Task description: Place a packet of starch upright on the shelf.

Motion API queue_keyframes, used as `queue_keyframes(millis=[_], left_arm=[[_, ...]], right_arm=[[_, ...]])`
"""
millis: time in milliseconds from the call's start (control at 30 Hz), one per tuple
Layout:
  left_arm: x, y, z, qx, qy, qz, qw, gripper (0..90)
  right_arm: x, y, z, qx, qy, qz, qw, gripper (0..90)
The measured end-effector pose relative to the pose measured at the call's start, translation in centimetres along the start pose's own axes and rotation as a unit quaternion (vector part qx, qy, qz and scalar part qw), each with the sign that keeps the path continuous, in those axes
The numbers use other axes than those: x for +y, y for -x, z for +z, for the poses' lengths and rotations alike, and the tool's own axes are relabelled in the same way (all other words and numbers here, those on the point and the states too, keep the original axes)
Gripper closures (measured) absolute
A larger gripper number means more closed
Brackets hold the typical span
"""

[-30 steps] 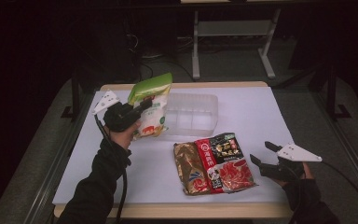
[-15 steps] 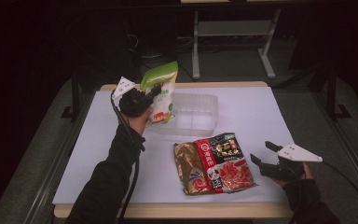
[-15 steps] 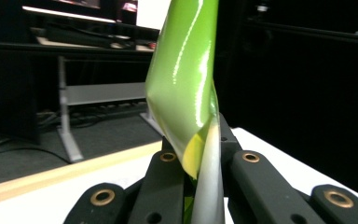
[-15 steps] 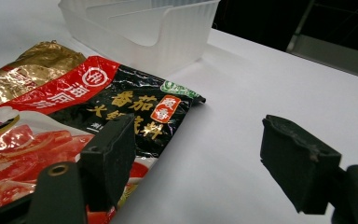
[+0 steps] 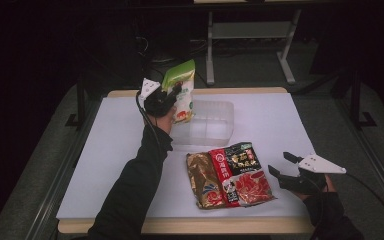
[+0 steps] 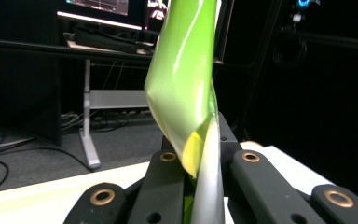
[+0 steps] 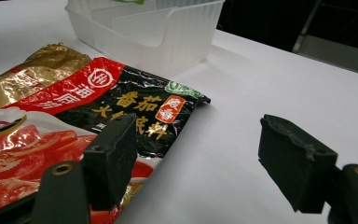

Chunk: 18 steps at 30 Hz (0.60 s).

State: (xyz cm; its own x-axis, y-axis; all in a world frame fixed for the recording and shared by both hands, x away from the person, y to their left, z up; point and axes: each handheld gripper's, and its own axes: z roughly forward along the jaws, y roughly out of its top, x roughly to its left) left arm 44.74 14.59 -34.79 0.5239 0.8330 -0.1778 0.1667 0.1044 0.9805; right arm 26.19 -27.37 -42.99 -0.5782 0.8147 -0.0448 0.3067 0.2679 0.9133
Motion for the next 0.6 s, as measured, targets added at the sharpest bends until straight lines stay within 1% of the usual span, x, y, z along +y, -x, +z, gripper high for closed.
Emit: queue_keyframes(millis=[67,100,133,167,200,267,300,333,400,433,467,500,533,567,600], left_arm=[[-0.4,-0.1,0.5,0.012,0.001,0.005,0.9999,85.4],[-0.4,-0.1,0.5,0.012,0.001,0.005,0.9999,85.4],[-0.6,-0.2,0.6,0.023,0.005,0.007,0.9997,85.4],[-0.6,-0.2,0.6,0.023,0.005,0.007,0.9997,85.4],[-0.9,-0.4,0.6,0.035,0.014,-0.007,0.9993,85.4],[-1.0,-0.5,0.4,0.044,0.023,-0.010,0.9987,85.4],[-1.1,-0.5,0.4,0.048,0.019,-0.006,0.9987,85.3],[-1.3,-0.5,0.4,0.051,0.021,-0.001,0.9985,85.3],[-1.7,-0.6,0.3,0.053,0.021,-0.006,0.9983,85.2],[-1.9,-0.7,0.2,0.056,0.018,0.000,0.9982,85.1],[-2.1,-0.6,0.2,0.059,0.016,0.010,0.9981,84.8],[-2.4,-0.6,0.2,0.066,0.006,0.024,0.9975,84.1],[-2.8,-0.8,0.2,0.067,0.002,0.024,0.9975,84.0],[-3.3,-1.0,0.1,0.064,-0.002,0.021,0.9978,83.9],[-3.7,-1.1,0.1,0.055,-0.006,0.017,0.9983,83.0]], right_arm=[[0.0,0.0,0.0,0.002,0.003,-0.002,1.0000,27.9],[0.0,0.0,0.0,0.002,0.003,-0.002,1.0000,27.9],[0.0,0.0,0.0,0.004,0.002,-0.001,1.0000,28.2],[0.0,0.0,0.0,0.004,0.002,-0.001,1.0000,28.2],[-0.1,0.0,0.1,0.004,0.002,-0.002,1.0000,28.2],[-0.1,0.0,0.1,0.005,0.000,0.002,1.0000,28.4],[-0.1,0.0,0.1,0.005,-0.001,0.001,1.0000,28.5],[-0.1,0.0,0.2,0.005,-0.001,0.000,1.0000,28.5],[-0.1,-0.1,0.2,0.007,0.000,-0.002,1.0000,28.7],[-0.1,-0.1,0.2,0.007,0.000,-0.002,1.0000,28.7],[-0.1,-0.2,0.2,0.006,-0.001,-0.003,1.0000,28.7],[-0.1,-0.2,0.2,0.007,-0.001,-0.003,1.0000,28.8],[-0.1,-0.2,0.2,0.009,-0.002,-0.003,1.0000,28.9],[-0.1,-0.2,0.2,0.009,-0.002,-0.003,1.0000,28.8],[-0.2,-0.2,0.3,0.008,-0.003,-0.002,1.0000,28.9]])
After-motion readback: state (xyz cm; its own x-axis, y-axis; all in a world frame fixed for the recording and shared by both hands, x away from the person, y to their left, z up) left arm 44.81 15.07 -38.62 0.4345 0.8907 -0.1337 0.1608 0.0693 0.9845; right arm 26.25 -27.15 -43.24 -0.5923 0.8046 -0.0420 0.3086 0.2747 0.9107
